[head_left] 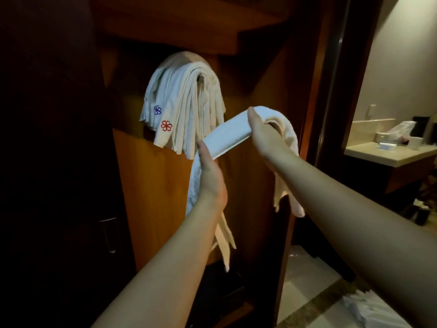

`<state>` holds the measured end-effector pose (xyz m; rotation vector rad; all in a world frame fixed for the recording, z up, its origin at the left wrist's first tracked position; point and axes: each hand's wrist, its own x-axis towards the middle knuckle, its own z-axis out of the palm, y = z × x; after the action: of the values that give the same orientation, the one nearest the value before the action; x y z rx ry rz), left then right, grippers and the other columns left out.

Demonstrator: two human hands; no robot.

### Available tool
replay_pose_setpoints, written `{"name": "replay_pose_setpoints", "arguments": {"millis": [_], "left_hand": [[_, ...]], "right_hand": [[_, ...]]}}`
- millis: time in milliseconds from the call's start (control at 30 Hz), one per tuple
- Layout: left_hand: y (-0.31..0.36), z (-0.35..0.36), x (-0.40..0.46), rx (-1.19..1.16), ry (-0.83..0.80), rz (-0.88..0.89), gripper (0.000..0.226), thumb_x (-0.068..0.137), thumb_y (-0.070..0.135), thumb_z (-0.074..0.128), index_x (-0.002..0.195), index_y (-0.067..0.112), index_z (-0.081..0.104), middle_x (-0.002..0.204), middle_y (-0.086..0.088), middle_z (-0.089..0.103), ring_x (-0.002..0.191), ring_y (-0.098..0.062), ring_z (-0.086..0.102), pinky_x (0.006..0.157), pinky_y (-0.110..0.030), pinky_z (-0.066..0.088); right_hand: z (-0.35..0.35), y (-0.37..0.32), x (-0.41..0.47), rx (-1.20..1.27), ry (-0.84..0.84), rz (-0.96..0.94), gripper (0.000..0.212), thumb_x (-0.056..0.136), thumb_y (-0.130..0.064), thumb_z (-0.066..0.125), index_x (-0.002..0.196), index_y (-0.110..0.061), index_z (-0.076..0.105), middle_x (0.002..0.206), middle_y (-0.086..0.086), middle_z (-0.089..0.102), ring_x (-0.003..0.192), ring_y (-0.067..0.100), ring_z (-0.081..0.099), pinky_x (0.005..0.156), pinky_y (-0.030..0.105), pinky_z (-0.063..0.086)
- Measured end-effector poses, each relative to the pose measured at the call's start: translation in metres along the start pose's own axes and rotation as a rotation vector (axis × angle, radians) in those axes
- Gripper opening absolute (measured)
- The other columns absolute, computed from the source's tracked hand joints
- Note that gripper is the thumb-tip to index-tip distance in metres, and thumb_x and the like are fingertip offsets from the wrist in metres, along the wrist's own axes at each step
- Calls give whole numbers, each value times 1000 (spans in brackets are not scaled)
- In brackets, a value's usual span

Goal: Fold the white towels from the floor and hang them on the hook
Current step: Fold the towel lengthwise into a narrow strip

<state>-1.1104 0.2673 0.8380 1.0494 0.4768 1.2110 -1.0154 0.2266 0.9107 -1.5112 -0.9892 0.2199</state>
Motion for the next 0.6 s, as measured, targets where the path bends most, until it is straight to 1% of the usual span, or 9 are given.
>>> {"name": "replay_pose_setpoints", "arguments": {"millis": [67, 133, 200, 267, 367, 433, 500, 567, 600], "left_hand": [[14, -6, 7, -55, 76, 68, 59, 98, 66, 39, 142, 28, 46, 148, -2, 49, 143, -22, 37, 117, -42, 29], [26, -11, 15, -44, 113, 51, 30, 102, 53, 44, 119, 31, 56, 125, 0, 62, 127, -20, 52, 99, -33, 45], [36, -17, 27, 23, 80, 55, 33, 103, 47, 45, 124, 25, 57, 126, -6, 63, 121, -22, 56, 97, -35, 49], [47, -22, 43, 144, 73, 114, 37, 103, 43, 45, 128, 19, 56, 130, -7, 62, 115, -15, 58, 101, -32, 46], [61, -26, 64, 271, 44, 155, 16, 101, 41, 48, 100, 28, 58, 94, 14, 66, 80, 5, 62, 66, -11, 42], [74, -29, 75, 362, 34, 178, 17, 100, 45, 50, 92, 32, 57, 79, 17, 69, 72, 6, 67, 58, -12, 45], [90, -29, 89, 464, 38, 218, 23, 98, 53, 50, 98, 32, 61, 96, 10, 72, 81, -4, 69, 68, -21, 47], [107, -26, 102, 574, 82, 257, 39, 97, 56, 47, 114, 25, 63, 108, 3, 72, 89, -11, 69, 74, -25, 46], [113, -25, 113, 605, 115, 292, 40, 97, 56, 47, 112, 23, 64, 98, 6, 74, 83, -8, 68, 70, -26, 45]], "right_hand": [[-5, 7, 2, -10, 16, 26, 70, 99, -62, 44, 148, -12, 47, 151, 5, 48, 141, 23, 41, 118, 31, 24], [-7, 9, 3, 29, 19, 32, 67, 99, -59, 49, 149, -15, 45, 141, -2, 54, 120, 15, 53, 92, 7, 33], [-9, 12, 7, 38, 68, 14, 60, 98, -57, 52, 143, -18, 51, 127, -5, 58, 96, 6, 53, 72, 5, 35], [-9, 11, 13, 86, 102, 11, 61, 98, -58, 52, 141, -15, 53, 134, -1, 56, 104, 8, 54, 85, 13, 38], [-4, 11, 28, 152, 101, 32, 70, 95, -61, 53, 146, -13, 48, 153, 5, 40, 136, 20, 42, 114, 37, 33], [-1, 7, 43, 145, 114, 5, 69, 96, -61, 52, 143, -11, 50, 144, 4, 46, 129, 20, 44, 113, 36, 33], [3, 0, 60, 126, 72, -53, 68, 98, -60, 49, 141, -8, 52, 126, 1, 56, 117, 18, 47, 106, 32, 34], [6, -5, 84, 75, -8, -93, 74, 97, -66, 43, 142, -7, 51, 132, 6, 53, 119, 20, 47, 106, 32, 32], [8, -8, 95, 68, -31, -99, 77, 96, -69, 42, 143, -9, 49, 134, 7, 50, 119, 20, 46, 105, 32, 32]]}}
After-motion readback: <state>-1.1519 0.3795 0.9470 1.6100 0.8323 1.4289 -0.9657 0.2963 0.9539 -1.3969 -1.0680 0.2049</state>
